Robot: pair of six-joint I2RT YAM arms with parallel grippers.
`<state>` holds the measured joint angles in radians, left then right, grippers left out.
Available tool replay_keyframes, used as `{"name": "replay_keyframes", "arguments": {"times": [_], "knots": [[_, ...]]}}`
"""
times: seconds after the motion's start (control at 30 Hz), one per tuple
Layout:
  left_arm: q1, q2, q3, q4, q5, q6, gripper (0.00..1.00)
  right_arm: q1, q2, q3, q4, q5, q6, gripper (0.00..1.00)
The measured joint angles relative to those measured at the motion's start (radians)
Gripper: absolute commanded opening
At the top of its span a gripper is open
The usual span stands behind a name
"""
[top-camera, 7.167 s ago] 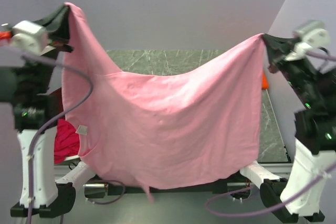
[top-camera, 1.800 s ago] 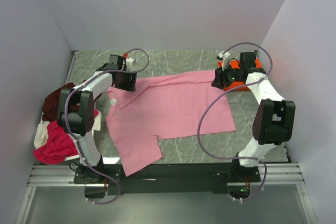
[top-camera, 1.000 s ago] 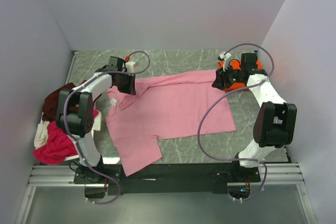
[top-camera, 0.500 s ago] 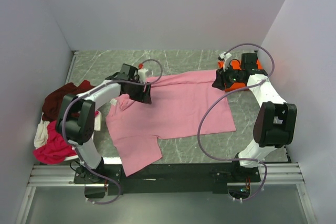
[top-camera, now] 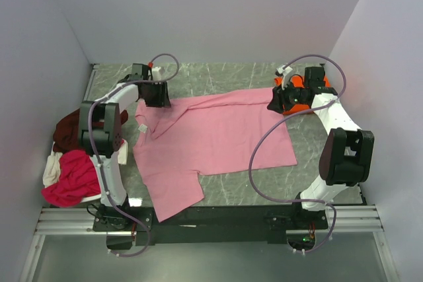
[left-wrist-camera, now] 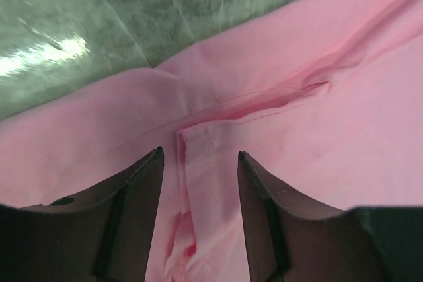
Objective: Fold and stack the t-shirts
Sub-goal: Fold the tshirt
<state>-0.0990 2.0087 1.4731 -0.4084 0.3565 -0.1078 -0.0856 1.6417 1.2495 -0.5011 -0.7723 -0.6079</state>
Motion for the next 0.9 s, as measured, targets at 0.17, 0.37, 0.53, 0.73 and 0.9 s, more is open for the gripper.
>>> {"name": "replay_keyframes", "arguments": {"times": [0.17, 0.37, 0.53, 0.73, 0.9], "knots": [[-0.008, 0.082, 0.047, -0.048, 0.004, 0.010, 0.50, 0.000, 0.000, 0.000, 0.000, 0.000, 0.000, 0.49], [-0.008, 0.101, 0.075, -0.069, 0.005, 0.018, 0.38, -0.001, 0.000, 0.000, 0.000, -0.001, 0.000, 0.49], [-0.014, 0.101, 0.075, -0.077, 0.009, 0.021, 0.27, -0.006, 0.000, 0.000, 0.000, -0.003, 0.000, 0.49], [-0.023, 0.101, 0.076, -0.091, 0.013, 0.035, 0.02, -0.011, 0.000, 0.000, 0.000, -0.004, 0.000, 0.49], [-0.025, 0.101, 0.083, -0.101, 0.024, 0.043, 0.01, -0.015, 0.000, 0.000, 0.000, -0.008, 0.000, 0.49]]}}
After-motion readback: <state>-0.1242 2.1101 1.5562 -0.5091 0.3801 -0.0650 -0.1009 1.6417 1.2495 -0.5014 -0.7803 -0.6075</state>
